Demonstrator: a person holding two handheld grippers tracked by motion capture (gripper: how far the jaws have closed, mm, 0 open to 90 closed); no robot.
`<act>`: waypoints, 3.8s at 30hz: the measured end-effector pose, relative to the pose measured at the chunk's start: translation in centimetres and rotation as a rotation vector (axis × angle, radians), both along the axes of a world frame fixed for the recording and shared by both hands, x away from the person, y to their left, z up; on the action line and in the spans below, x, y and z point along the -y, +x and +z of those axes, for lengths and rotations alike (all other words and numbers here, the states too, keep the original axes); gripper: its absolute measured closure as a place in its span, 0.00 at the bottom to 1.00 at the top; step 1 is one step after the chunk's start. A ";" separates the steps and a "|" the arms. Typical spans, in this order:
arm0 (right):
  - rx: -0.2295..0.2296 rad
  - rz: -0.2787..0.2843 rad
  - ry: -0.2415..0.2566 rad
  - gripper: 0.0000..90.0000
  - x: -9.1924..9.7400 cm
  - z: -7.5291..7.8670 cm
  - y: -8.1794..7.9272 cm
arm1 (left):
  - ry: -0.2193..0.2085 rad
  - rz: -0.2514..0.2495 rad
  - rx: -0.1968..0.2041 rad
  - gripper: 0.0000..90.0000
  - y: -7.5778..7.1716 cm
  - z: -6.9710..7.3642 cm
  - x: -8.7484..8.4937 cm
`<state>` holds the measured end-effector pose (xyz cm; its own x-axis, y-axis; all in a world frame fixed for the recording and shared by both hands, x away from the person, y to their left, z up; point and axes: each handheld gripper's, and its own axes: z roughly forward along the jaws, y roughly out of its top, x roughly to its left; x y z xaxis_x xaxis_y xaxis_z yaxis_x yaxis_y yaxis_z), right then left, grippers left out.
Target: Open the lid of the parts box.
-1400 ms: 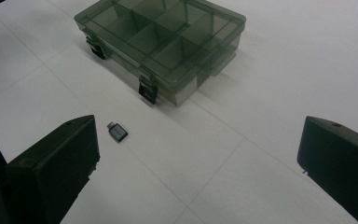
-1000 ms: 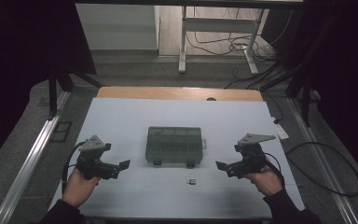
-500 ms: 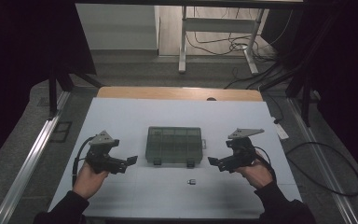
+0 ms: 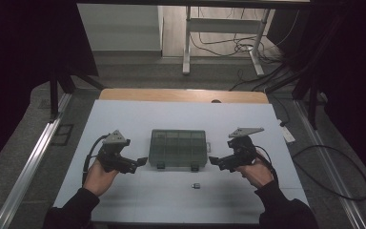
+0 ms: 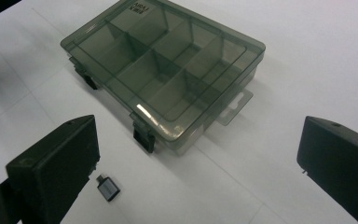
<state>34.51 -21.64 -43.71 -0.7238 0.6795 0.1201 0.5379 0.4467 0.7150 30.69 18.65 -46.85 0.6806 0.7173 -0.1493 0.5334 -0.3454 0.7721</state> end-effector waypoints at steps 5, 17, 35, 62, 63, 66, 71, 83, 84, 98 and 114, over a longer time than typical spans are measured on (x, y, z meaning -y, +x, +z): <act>0.014 0.008 -0.002 0.00 -0.6 0.0 0.3 | -0.020 -0.005 -0.012 0.00 0.8 -0.1 0.3; -0.013 -0.011 -0.065 0.00 -1.9 -0.3 1.1 | -0.017 -0.002 -0.032 0.00 2.2 -0.4 1.1; -0.019 0.053 -0.120 0.09 -3.0 -1.8 0.5 | 0.004 -0.024 -0.010 0.00 2.0 -1.4 2.6; -0.151 0.121 -0.172 0.99 -1.7 -5.0 0.7 | 0.031 -0.001 0.034 0.00 1.4 -1.7 1.9; -0.154 0.122 -0.171 0.99 -1.8 -5.1 0.7 | 0.031 -0.001 0.034 0.00 1.4 -1.7 1.9; -0.153 0.122 -0.187 0.99 -1.9 -5.6 0.9 | 0.029 0.009 0.036 0.00 1.5 -1.7 1.8; -0.168 0.124 -0.201 0.99 -2.1 -6.1 1.1 | 0.014 0.011 0.036 0.00 1.5 -1.7 1.7; -0.175 0.106 -0.216 0.99 -2.8 -6.7 1.4 | 0.020 -0.013 0.026 0.00 1.5 -1.8 2.0; -0.180 0.107 -0.212 0.99 -2.7 -6.7 1.4 | 0.016 -0.012 0.025 0.00 1.5 -1.8 2.0; -0.165 0.119 -0.168 0.99 -2.5 -5.9 1.1 | 0.031 0.014 0.020 0.00 1.6 -1.8 1.5; -0.154 0.108 -0.130 0.99 -1.8 -5.2 1.0 | -0.014 0.030 -0.036 0.00 1.6 -1.9 0.7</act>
